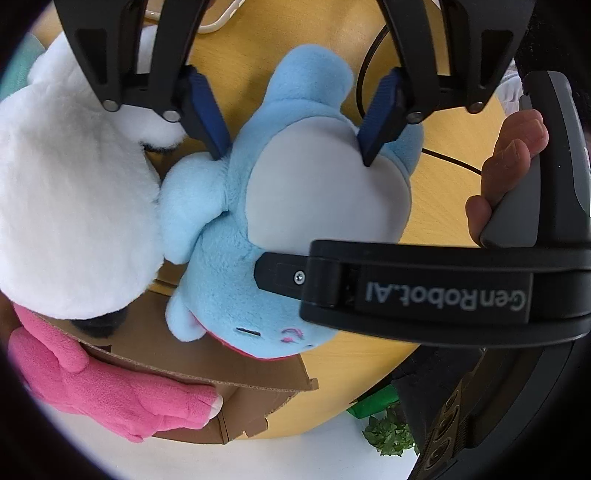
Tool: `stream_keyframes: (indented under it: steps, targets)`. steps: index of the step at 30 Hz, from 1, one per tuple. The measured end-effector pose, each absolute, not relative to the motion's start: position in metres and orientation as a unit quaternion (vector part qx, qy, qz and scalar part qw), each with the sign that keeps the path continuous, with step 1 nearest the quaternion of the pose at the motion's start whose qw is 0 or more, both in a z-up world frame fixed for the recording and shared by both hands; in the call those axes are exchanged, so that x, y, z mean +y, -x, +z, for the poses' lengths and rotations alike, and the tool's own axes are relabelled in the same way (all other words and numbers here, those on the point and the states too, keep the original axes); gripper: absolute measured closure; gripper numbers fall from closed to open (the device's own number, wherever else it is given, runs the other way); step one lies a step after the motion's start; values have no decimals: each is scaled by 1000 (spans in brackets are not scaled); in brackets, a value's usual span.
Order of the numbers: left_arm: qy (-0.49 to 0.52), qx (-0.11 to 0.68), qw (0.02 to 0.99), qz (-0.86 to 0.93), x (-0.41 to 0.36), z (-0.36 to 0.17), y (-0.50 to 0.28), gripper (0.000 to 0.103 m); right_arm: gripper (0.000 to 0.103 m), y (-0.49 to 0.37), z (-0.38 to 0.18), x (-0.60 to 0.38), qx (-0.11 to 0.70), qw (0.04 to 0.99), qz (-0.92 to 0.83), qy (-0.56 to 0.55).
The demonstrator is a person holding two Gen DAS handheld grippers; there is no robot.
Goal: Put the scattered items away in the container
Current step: 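Close the left and right grippers on the blue bear's body, then lift the blue bear with both grippers into the box and release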
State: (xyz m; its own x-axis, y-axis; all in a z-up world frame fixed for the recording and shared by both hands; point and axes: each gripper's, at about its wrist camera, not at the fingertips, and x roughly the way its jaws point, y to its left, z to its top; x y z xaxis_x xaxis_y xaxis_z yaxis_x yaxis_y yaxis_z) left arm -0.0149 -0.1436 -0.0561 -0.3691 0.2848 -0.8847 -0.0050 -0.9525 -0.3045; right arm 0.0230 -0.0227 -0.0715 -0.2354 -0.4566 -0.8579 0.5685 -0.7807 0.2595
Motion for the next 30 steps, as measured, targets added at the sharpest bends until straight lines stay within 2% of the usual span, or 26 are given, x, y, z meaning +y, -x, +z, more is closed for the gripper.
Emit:
stream_keyframes:
  steps: [1,4,11,19,25,30]
  targets:
    - [553,-123,89,819,-140,-53,14,37,56,-26,-69,-22,56,331,-784,-522]
    - [549,-116,84,823,-137,-45,13,38,56,-32,-61,-22,73,333,-789,-511]
    - [532,-126,80,833,-141,-27,5,39,56,-35,-50,-13,54,347,-791,-500]
    - [463,-120,107,872,-140,57,8,40,56,-38,20,2,54,364,-827,-425]
    - [438,-87,125,886,-124,108,61,40,56,1,69,14,62,344,-853,-387]
    - [437,-83,132,886,-125,121,127,40,56,57,78,8,77,328,-853,-398]
